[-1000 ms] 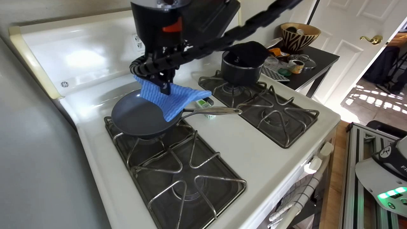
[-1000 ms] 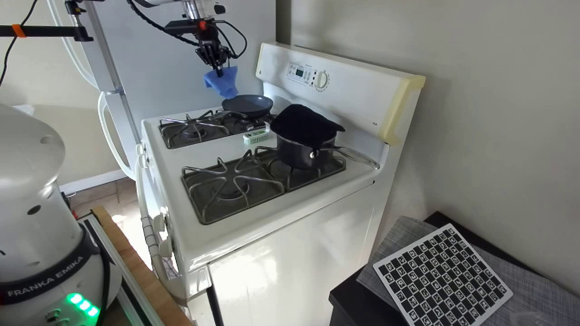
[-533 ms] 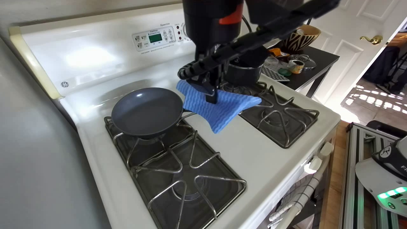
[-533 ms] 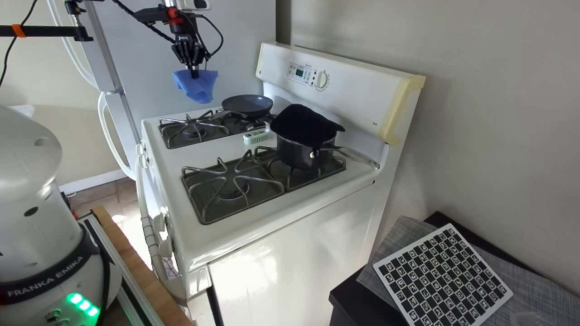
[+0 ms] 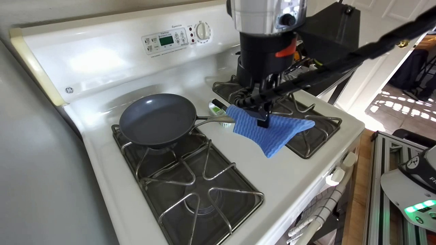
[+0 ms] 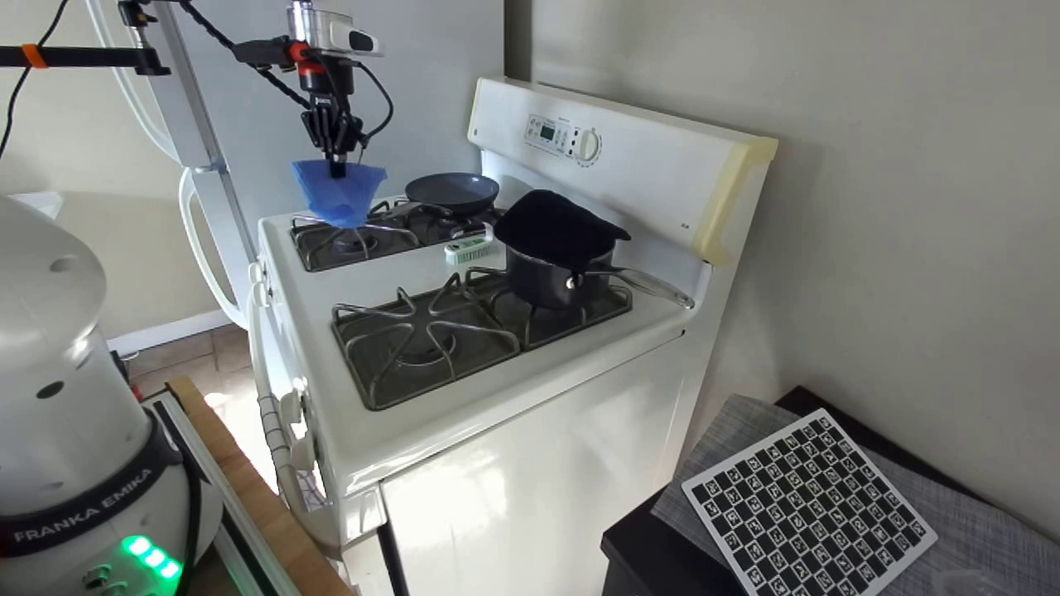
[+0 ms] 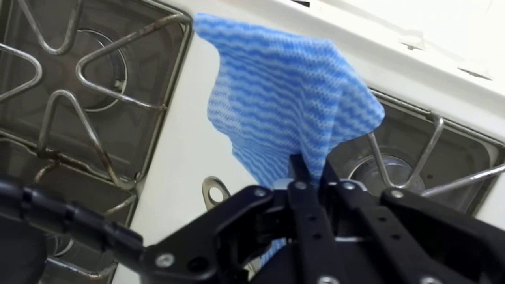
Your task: Use the white cloth to clean the pan
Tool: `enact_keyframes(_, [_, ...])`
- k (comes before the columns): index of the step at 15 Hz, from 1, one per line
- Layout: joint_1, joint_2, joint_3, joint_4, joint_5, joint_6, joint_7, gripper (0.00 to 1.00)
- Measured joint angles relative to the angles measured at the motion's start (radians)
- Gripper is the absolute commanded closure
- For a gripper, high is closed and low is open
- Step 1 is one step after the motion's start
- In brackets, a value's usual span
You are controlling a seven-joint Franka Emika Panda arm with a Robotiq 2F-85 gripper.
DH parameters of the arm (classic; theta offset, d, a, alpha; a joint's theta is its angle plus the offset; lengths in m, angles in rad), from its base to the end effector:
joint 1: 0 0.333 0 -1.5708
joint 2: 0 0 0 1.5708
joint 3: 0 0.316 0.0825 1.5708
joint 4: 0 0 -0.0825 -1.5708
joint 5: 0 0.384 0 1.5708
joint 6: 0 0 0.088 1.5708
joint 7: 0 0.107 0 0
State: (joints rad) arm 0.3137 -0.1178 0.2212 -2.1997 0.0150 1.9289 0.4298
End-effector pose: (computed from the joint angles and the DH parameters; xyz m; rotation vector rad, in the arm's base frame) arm 0.4211 0.2525 0.4200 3.0486 0.1453 -0.2025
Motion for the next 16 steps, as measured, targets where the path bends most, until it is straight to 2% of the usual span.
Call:
enact_keyframes(8, [-0.026, -0.019, 0.005, -0.209, 0.000, 0.199, -0.042, 1.00])
enact_keyframes(16, [-0.034, -0.019, 0.005, -0.301, 0.000, 0.329, -0.101, 1.00])
